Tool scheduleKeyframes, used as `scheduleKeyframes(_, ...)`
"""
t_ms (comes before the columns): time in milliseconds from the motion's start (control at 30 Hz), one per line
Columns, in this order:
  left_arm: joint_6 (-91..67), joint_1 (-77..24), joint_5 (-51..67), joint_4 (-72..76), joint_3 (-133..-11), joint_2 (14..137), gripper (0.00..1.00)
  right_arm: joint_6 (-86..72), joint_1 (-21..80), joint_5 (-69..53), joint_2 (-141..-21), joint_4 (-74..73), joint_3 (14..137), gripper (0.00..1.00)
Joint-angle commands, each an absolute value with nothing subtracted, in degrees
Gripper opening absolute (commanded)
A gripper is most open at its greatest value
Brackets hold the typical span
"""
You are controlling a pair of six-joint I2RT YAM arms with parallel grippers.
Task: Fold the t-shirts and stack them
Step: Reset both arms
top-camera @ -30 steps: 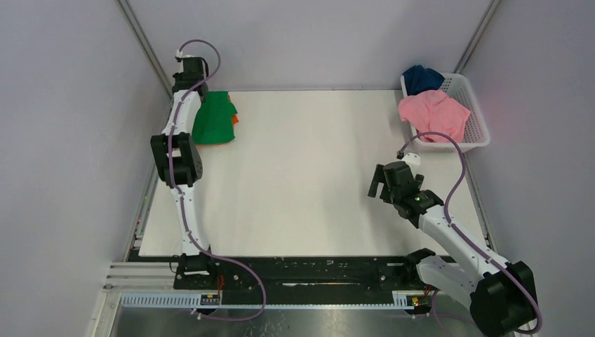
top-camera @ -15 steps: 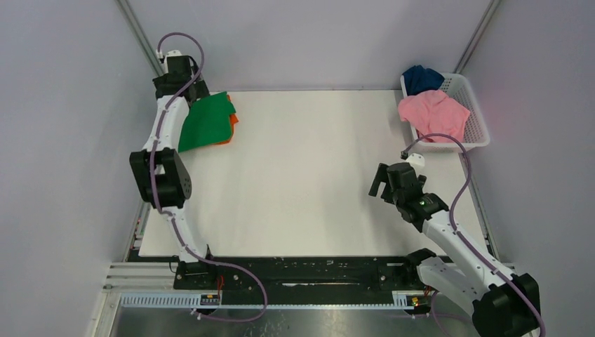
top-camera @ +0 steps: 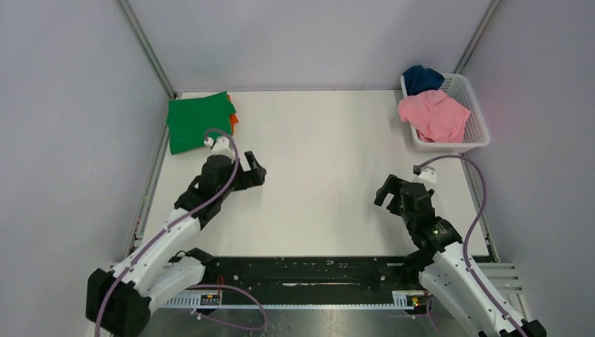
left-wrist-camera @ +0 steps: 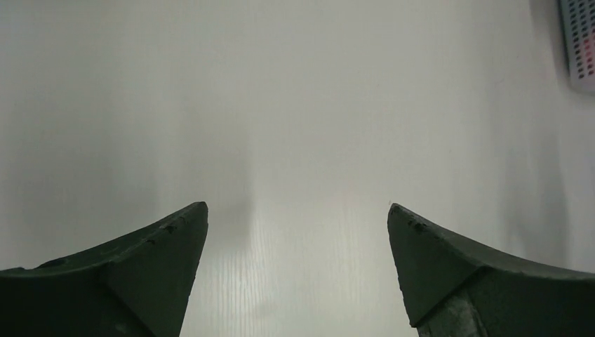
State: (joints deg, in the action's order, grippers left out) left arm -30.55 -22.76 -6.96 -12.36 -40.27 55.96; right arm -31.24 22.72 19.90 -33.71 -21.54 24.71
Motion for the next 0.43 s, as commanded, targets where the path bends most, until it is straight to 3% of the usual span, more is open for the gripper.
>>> scheduleKeyframes(0,-33.0,-25.4,-9.7,-11.1,-31.7,44.5,0.99,-32.6,22.6,20.0,-27.5,-18.2,19.6,0.99)
scheduleKeyframes(167,-31.6,-25.3,-16.5,-16.5,-28.1,35.7,0.99,-34.0,22.6,22.7,-21.2,-18.0,16.6,0.99)
scheduleKeyframes(400,-32.1,-25.3,-15.6,-15.0,-26.1,31.2,0.99,-33.5,22.5,21.4,-15.7,-15.3,13.8,0.99)
